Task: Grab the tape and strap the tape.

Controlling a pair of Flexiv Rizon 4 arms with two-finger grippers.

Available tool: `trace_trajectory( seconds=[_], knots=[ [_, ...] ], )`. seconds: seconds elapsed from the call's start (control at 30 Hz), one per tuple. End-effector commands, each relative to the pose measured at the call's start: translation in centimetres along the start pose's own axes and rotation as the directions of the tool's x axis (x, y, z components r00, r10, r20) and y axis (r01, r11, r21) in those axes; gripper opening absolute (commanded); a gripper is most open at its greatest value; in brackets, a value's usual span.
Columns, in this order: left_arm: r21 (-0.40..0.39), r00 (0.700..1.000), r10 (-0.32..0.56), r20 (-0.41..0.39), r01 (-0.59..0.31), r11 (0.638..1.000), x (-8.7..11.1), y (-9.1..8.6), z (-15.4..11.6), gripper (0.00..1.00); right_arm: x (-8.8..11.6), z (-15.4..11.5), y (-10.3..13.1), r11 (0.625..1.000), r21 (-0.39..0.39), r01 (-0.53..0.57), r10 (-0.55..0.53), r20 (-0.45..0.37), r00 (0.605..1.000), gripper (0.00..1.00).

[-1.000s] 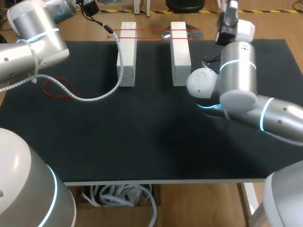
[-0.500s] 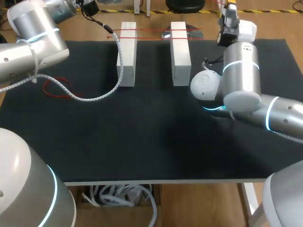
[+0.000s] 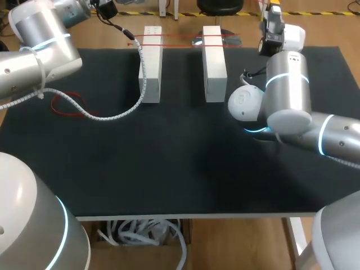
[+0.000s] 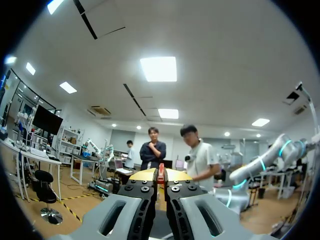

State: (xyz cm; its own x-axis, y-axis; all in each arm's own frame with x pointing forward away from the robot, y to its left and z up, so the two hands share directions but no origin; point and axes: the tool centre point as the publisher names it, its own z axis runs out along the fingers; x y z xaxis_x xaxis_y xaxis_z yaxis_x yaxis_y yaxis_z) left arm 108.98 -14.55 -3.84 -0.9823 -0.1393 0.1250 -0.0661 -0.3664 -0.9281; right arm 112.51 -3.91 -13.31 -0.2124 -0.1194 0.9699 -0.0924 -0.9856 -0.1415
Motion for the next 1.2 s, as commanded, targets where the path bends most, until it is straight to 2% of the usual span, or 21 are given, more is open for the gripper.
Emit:
trace_trajectory(
  seconds=[0.03,0.07,0.6,0.67,0.8,0.93,1.0,1.07,1.17,1.2],
  knots=[
    [0.001,1.000,0.000,0.002,0.000,1.000,0.0,0.0,0.0,0.00,0.1,0.3,-0.2,1.000,0.007,0.003,-0.003,-0.002,1.000,0.10],
    [0.001,1.000,0.000,0.002,0.000,1.000,0.0,0.0,0.0,0.00,0.1,0.3,-0.2,1.000,0.008,0.004,-0.004,-0.003,1.000,0.00],
    [0.001,1.000,0.000,0.002,0.000,1.000,0.0,0.0,0.0,0.00,0.2,0.1,-0.6,1.000,0.013,0.025,-0.025,-0.012,1.000,0.00],
    [-0.025,1.000,0.027,-0.011,-0.027,0.999,0.1,-0.1,0.0,0.00,0.2,0.1,-0.6,0.999,0.020,0.037,-0.036,-0.013,0.999,0.00],
    [-0.135,0.996,0.087,-0.030,-0.090,0.987,0.0,-0.3,0.0,0.00,0.2,0.0,-0.5,0.998,0.033,0.058,-0.058,-0.013,0.998,0.00],
    [-0.264,0.987,0.139,-0.081,-0.156,0.952,-0.1,-0.8,0.1,0.00,0.2,0.0,-0.4,0.996,0.038,0.080,-0.079,-0.017,0.997,0.00],
    [-0.372,0.978,0.165,-0.131,-0.202,0.906,-0.1,-1.1,0.3,0.00,0.2,0.0,-0.4,0.994,0.048,0.097,-0.096,-0.018,0.995,0.00],
    [-0.475,0.973,0.154,-0.172,-0.219,0.852,-0.1,-1.2,0.4,0.00,0.3,-0.1,-0.4,0.992,0.060,0.114,-0.113,-0.019,0.993,0.00],
    [-0.578,0.960,0.160,-0.230,-0.267,0.771,-0.1,-1.3,0.4,0.00,0.2,-0.2,-0.5,0.989,0.072,0.126,-0.125,-0.016,0.992,0.00],
    [-0.583,0.956,0.161,-0.247,-0.279,0.763,0.0,-1.3,0.5,0.00,0.2,-0.2,-0.5,0.989,0.073,0.127,-0.126,-0.016,0.992,0.00]
  ],
)
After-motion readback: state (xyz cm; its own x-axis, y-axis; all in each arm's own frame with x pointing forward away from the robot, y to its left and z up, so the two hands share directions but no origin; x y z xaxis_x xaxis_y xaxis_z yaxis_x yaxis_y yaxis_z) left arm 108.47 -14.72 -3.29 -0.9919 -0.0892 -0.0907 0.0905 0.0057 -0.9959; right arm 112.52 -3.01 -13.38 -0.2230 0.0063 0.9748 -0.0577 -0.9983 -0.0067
